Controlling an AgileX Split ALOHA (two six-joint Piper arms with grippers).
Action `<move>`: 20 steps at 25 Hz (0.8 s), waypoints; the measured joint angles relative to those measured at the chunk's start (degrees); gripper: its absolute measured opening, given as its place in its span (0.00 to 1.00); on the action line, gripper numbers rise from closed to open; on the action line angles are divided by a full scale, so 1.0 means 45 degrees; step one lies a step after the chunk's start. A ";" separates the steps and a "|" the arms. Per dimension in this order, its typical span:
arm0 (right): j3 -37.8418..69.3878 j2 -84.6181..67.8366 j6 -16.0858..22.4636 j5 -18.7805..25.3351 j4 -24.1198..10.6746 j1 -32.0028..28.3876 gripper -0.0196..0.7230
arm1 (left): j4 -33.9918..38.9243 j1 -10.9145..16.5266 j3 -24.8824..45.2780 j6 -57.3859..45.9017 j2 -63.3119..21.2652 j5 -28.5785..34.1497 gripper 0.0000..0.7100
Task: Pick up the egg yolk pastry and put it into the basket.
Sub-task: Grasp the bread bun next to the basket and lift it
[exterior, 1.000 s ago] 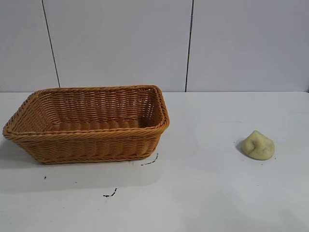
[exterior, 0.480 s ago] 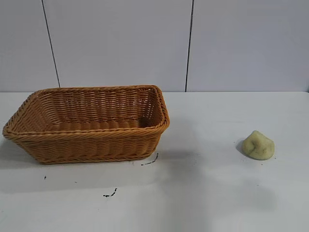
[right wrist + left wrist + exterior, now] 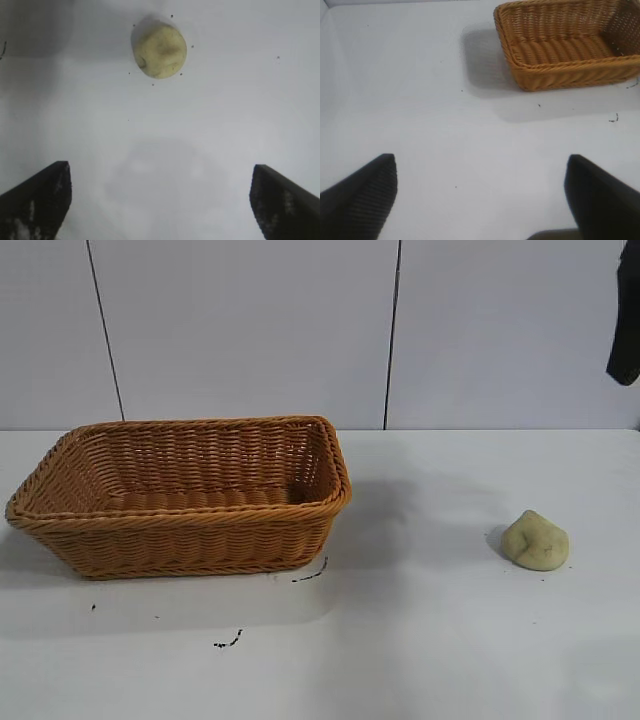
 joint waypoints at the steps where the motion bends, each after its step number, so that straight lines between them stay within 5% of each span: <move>1: -0.0215 0.0430 -0.0027 -0.0043 0.0000 0.0000 0.96 | 0.0000 0.0000 0.0000 0.0000 0.0000 0.0000 0.98; 11: -0.0745 0.2927 -0.0031 -0.0792 0.0387 0.0046 0.96 | 0.0000 0.0000 0.0000 0.0000 0.0000 0.0000 0.98; 20: -0.0784 0.3904 0.0195 -0.1779 -0.0609 0.1427 0.96 | 0.0000 0.0000 0.0000 0.0000 0.0000 0.0000 0.98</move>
